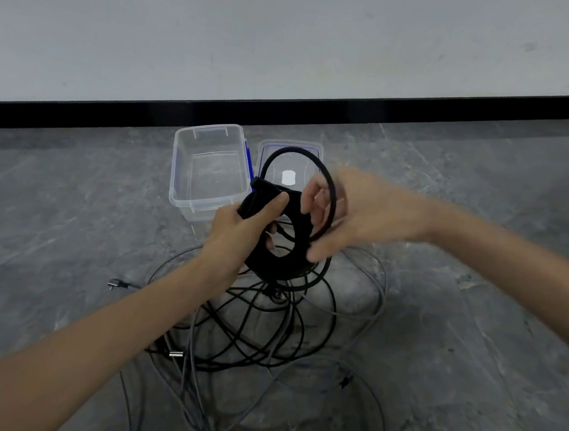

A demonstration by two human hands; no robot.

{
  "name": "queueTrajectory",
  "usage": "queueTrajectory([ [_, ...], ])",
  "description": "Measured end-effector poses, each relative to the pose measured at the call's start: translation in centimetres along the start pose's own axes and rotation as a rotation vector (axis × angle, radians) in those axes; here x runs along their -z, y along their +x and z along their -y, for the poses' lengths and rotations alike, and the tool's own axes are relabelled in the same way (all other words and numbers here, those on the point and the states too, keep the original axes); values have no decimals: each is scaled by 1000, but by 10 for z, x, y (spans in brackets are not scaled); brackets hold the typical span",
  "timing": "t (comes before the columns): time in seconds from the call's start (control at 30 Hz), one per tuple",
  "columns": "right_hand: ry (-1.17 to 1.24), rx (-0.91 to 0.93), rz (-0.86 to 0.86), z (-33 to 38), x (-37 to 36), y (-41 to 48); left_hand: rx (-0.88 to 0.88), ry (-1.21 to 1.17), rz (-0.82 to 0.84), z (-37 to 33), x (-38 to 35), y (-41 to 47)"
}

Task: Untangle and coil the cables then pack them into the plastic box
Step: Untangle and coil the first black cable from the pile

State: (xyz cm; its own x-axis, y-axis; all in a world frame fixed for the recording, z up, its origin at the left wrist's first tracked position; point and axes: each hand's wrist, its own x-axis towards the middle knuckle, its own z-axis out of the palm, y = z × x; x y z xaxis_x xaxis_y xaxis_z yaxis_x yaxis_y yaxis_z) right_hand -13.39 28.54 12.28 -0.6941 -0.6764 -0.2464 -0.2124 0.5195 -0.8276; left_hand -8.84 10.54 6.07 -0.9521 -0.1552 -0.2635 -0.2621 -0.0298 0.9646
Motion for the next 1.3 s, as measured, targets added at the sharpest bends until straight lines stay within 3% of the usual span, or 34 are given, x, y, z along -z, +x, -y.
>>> queueTrajectory([
  [0.07, 211, -10, 218, -1, 34, -9, 22, -36, 89, -1, 4, -2],
  [0.1, 307, -1, 201, -4, 50, -10, 43, -50, 124, -2, 6, -2],
  [0.23, 637, -82, -138, -39, 55, 7, 78, -42, 220, -5, 1, -3],
  [0.37, 880, -381, 117, -70, -13, 22, 153, -93, 225, -5, -11, -5],
  [0.5, 1179, -439, 95, -78, -33, 29, 235, -181, 200, -5, -9, -4],
  [0.67, 1303, -426, 99, -72, -50, 36, 271, -172, 289, -8, -11, -7],
  [1.1, 1232, -287, 145, -86, -53, 26, 340, -268, 374, -13, -12, -10],
  [1.3, 1202, -332, 31, -88, -53, 21, 307, -216, 231, -12, -16, -8],
])
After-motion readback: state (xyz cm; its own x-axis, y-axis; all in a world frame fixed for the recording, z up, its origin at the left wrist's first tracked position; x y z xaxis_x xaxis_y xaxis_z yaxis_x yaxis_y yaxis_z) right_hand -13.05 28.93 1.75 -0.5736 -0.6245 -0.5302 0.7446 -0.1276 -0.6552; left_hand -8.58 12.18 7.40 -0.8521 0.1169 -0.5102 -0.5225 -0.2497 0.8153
